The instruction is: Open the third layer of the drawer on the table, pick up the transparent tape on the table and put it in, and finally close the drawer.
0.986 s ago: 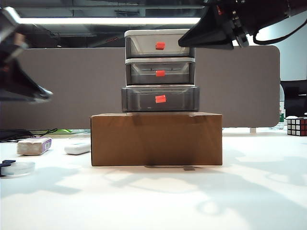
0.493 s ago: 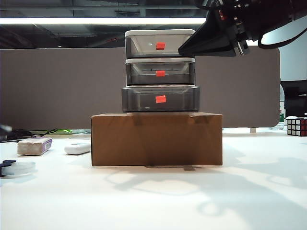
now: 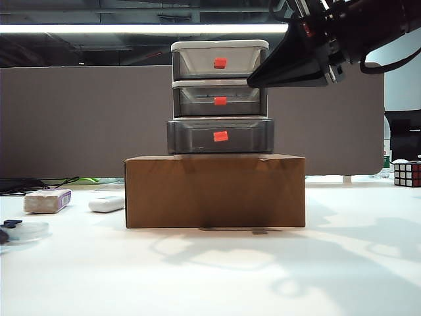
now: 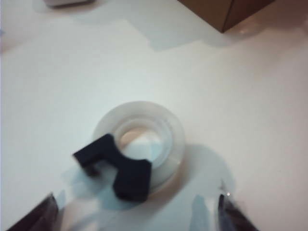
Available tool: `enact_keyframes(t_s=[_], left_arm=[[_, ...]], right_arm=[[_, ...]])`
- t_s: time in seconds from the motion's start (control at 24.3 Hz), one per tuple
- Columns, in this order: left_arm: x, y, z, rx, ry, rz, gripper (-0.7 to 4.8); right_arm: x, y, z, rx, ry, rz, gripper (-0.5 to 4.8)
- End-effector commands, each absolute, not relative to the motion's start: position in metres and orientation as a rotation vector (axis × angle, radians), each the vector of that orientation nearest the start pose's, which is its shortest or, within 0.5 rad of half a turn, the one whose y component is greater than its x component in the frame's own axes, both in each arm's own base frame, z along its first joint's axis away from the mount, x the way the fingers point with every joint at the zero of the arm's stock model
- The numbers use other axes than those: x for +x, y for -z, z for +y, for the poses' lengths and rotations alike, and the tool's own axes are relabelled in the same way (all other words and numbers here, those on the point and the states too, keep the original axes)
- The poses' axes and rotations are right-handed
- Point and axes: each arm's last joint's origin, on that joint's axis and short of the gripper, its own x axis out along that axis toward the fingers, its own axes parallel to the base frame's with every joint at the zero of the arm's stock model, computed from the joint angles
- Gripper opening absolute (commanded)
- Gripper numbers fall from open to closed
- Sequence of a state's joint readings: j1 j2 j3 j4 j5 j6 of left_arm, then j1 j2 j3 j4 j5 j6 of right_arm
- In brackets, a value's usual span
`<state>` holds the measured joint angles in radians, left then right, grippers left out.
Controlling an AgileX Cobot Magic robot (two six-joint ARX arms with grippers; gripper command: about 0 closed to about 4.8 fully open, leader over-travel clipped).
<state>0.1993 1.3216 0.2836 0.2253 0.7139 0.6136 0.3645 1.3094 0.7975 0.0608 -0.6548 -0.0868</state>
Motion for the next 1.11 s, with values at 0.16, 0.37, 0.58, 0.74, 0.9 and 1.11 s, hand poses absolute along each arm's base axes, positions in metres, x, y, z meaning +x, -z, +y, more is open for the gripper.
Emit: enact_keyframes(t_s=[0.16, 0.37, 0.58, 0.74, 0.9, 1.11], left_arm=[[0.202, -0.107, 0.008, 0.269, 0.719, 0.531, 4.13], [0.206, -0.104, 0.008, 0.28, 0.69, 0.524, 4.13], [0.211, -0.103, 0.009, 0.266, 0.683, 0.53, 4.13], [0.215, -0.101, 0.006, 0.267, 0.697, 0.541, 4.13], [0.217, -0.095, -0.001, 0.281, 0.716, 0.567, 4.13], [0.218, -0.089, -0.006, 0.294, 0.724, 0.586, 4.12]], right_arm=[[0.252, -0.254, 0.115, -0.015, -1.025, 0.408, -0.05], [0.251, -0.253, 0.115, -0.013, -1.025, 0.418, -0.05], [0.251, -0.253, 0.115, -0.014, -1.024, 0.416, -0.05], [0.251, -0.253, 0.115, -0.014, -1.024, 0.415, -0.05], [0.251, -0.253, 0.115, -0.023, -1.025, 0.411, -0.05], [0.251, -0.253, 0.115, -0.023, -1.026, 0.414, -0.05]])
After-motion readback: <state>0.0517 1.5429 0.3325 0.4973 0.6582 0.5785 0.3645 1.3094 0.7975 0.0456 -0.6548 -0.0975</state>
